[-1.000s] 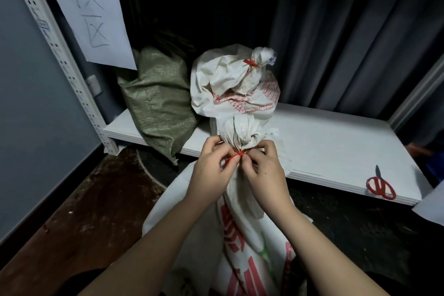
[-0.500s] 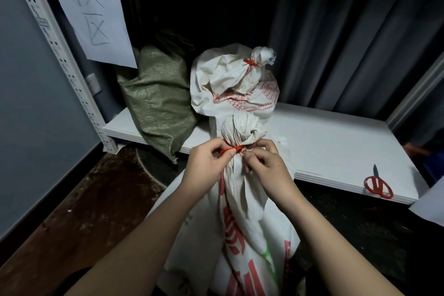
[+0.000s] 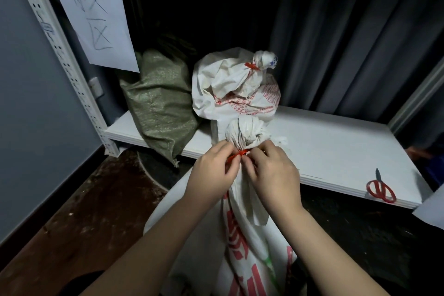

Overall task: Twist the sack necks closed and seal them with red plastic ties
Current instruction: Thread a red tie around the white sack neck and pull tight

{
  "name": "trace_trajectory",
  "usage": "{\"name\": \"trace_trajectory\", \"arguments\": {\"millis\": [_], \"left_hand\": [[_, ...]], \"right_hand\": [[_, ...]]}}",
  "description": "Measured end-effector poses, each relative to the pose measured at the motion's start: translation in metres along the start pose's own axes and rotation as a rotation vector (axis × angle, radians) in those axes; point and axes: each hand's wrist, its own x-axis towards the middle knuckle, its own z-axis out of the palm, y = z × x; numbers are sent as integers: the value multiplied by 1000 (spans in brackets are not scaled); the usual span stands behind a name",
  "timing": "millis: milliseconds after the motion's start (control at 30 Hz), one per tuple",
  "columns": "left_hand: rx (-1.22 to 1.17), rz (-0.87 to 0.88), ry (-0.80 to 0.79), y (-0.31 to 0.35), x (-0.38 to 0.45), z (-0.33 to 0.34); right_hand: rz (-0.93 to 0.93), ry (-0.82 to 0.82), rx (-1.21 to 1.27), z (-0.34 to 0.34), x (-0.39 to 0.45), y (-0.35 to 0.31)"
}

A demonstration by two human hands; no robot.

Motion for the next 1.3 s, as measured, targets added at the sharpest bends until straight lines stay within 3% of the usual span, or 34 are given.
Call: {"name": "trace_trajectory", "arguments": {"millis": [100,367,700,967,1300], "left_hand": [[106,56,6,-2,0,-1],[31,-119,27,2,-1,8],[-97,-54,-110,-6,4,2],[-344,-155,-133,-14,6,4],[-485,-290,-130,-16,8,7]], "right_hand": [[-65,40,-46,2,1,-2],[-8,22,93,10,-3,-3],[-41,-170,329,7,3,5],[88,-258,536,3,-2,7],[234,-327,692,6,0,10]]}}
